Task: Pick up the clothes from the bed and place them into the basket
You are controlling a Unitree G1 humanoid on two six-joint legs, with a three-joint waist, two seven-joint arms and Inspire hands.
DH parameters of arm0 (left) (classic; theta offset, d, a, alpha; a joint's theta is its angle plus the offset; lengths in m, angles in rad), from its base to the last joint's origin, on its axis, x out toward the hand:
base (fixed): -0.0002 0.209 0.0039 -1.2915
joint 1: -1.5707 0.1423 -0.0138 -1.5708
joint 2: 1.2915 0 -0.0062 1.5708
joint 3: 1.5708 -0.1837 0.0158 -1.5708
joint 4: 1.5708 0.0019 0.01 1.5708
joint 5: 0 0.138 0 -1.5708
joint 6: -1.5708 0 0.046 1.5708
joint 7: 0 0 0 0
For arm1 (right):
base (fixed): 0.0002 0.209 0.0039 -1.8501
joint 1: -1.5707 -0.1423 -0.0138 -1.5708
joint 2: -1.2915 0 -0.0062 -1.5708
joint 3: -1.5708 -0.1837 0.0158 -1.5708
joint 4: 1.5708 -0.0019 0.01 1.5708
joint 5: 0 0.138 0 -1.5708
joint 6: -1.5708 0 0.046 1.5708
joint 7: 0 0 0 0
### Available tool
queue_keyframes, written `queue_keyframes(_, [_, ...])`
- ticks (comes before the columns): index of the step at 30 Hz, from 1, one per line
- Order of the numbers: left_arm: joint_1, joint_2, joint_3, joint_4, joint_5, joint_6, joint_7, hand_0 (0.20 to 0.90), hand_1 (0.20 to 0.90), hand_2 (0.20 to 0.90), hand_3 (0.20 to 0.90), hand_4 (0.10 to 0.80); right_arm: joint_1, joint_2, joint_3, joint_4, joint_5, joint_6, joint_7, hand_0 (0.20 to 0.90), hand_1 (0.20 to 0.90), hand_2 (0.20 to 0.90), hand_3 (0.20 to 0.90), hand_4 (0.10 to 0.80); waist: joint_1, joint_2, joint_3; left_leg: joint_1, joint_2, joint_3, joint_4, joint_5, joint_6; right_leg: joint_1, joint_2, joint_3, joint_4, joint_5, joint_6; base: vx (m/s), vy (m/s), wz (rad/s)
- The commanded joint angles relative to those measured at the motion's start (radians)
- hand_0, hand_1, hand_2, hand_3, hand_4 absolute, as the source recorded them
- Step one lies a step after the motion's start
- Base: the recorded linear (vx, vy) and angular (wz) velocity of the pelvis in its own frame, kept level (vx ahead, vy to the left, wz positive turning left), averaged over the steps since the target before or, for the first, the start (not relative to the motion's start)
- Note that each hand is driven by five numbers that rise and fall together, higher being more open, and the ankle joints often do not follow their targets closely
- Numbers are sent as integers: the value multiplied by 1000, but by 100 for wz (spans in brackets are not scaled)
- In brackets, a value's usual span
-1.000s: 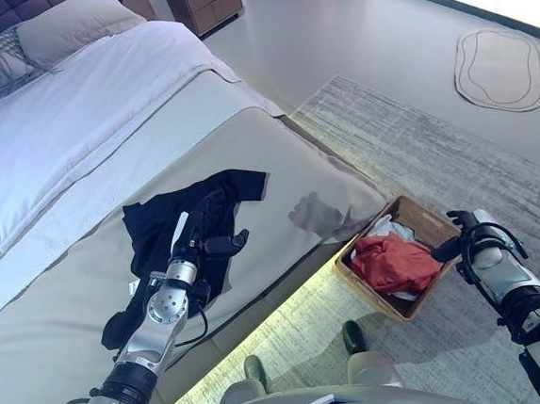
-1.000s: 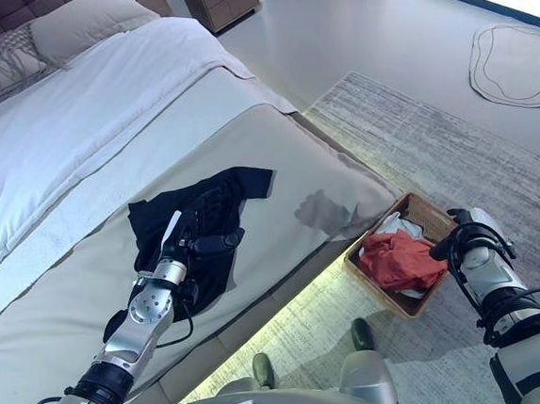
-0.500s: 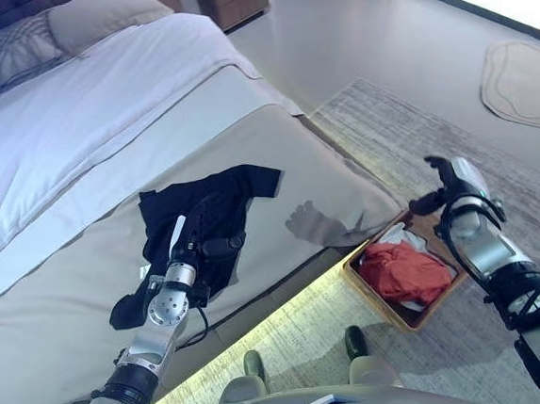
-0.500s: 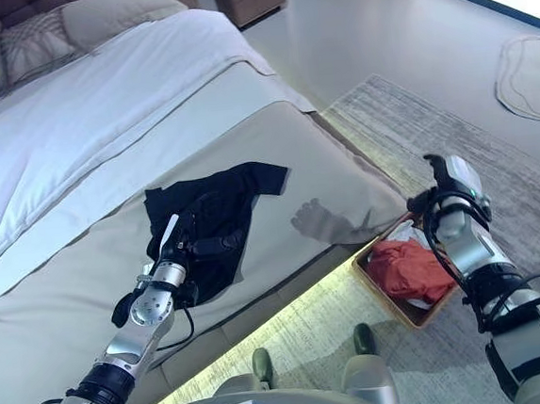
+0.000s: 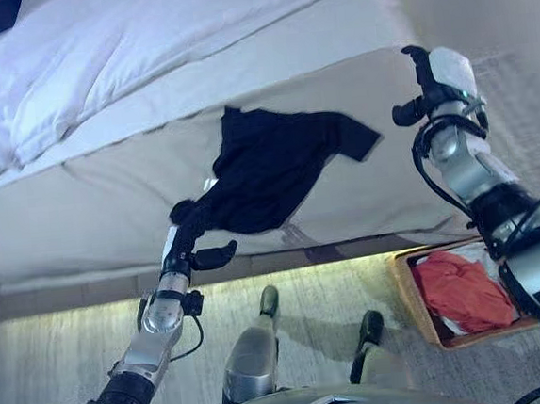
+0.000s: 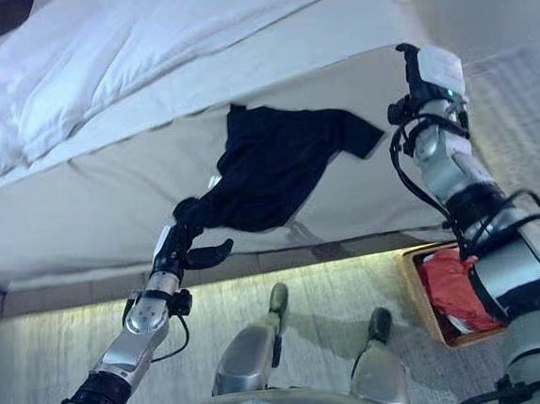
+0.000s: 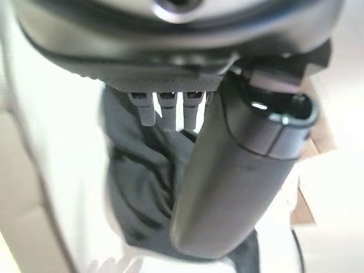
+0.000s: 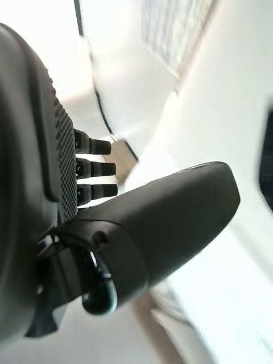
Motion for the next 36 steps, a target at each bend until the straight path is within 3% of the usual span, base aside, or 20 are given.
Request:
queue_keyframes(1, [-11,106,53,-93,29,-94,21,900,900,900,900,800,-177,-11,78,-29,-54,-13,-43,900,900,900,900,800,76,-71,18,-78,-25,-40,255,-154,18,-3,-122,-14,274,-120,-61,52,56,56])
queue_keyframes(3, [7,114,70,-105,-13,-117,14,900,900,900,900,800,-234,6,107,-8,-72,27,-40,900,900,900,900,800,110,-62,69,-147,-69,-52,377,-203,39,-66,-152,-8,421,-162,-63,-21,98,45])
queue_keyframes(7, [32,114,98,-169,-46,-135,11,900,900,900,900,800,-298,29,119,26,-80,59,-38,900,900,900,900,800,149,-54,113,-279,-126,-67,589,-309,66,-188,-170,25,603,-241,-66,-12,52,24])
queue_keyframes(13, [40,119,83,-243,-77,-156,2,900,900,900,900,800,-363,47,168,44,-116,109,31,900,900,900,900,800,166,-23,113,-445,-162,-67,788,-380,90,-356,-179,66,775,-286,-86,-8,77,9])
queue_keyframes(20, [39,120,56,-313,-119,-215,45,900,900,900,900,800,-435,45,222,202,-101,127,97,900,900,900,900,800,175,26,113,-661,-217,-49,1028,-454,103,-570,-173,125,957,-324,-106,-31,78,1])
queue_keyframes(32, [59,137,40,-361,-123,-264,49,900,900,900,900,800,-495,44,315,284,-98,209,372,900,900,900,900,800,166,53,113,-845,-230,-39,1209,-496,112,-796,-118,197,1119,-373,-126,-8,38,-4])
queue_keyframes(36, [42,134,28,-361,-131,-262,58,900,900,900,900,800,-519,57,319,306,-57,202,344,900,900,900,900,800,158,61,113,-878,-225,-28,1226,-495,118,-838,-106,216,1140,-377,-130,-43,36,-5])
